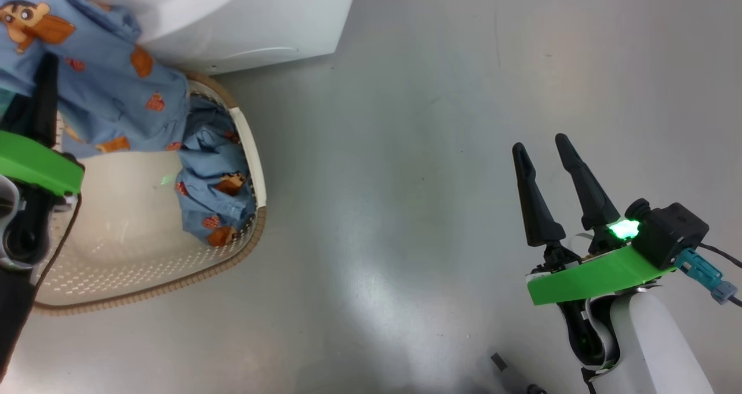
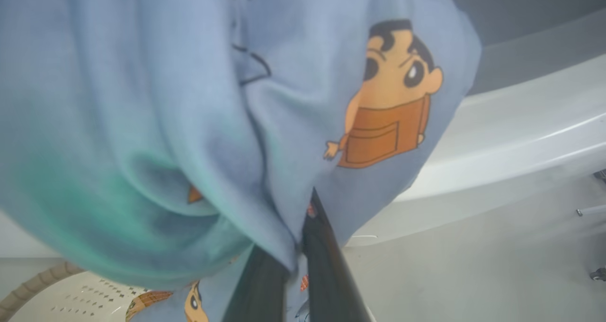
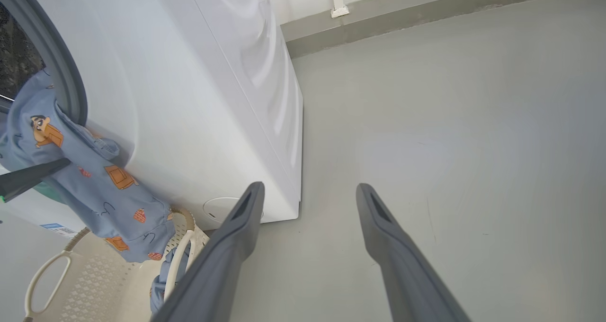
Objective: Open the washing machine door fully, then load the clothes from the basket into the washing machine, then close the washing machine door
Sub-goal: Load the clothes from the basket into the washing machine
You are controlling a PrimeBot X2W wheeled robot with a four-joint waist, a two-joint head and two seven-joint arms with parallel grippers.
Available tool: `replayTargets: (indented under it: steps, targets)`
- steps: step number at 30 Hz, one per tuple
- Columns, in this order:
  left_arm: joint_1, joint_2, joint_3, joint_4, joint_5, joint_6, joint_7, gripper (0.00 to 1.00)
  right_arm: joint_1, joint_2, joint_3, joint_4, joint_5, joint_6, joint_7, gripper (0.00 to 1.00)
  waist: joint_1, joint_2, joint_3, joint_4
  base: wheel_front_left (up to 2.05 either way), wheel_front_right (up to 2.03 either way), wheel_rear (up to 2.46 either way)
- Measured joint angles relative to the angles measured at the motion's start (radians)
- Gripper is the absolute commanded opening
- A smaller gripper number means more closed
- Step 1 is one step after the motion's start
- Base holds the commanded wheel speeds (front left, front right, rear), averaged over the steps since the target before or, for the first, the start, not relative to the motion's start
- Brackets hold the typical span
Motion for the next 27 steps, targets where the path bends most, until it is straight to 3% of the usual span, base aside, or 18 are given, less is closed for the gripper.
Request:
replayTargets:
  steps: [7,17,23,27]
  targets:
    - [0.029,-0.015,0.118,-0.102,0.007,0.000,0.001,0.00,0.000,0.000,-0.018,-0.002,0.007,0.000,0.000,1.00,0.0000,0.0000,-0.009,0.027,0.00,0.00,0.00]
    - [0.105,-0.017,0.304,-0.251,0.114,0.000,0.001,0.00,0.000,0.000,-0.025,-0.002,0.018,0.000,0.000,1.00,0.0000,0.0000,-0.022,0.055,0.00,0.00,0.00]
    - [0.046,-0.011,0.358,-0.242,0.166,0.000,0.000,0.00,0.000,0.000,-0.021,0.000,0.025,0.000,0.000,1.00,0.0000,0.0000,-0.018,0.049,0.00,0.00,0.00]
    - [-0.029,-0.003,0.334,-0.163,0.195,0.000,0.000,0.00,0.000,0.000,-0.018,0.000,0.044,0.000,0.000,1.00,0.0000,0.0000,-0.019,0.036,0.00,0.00,0.00]
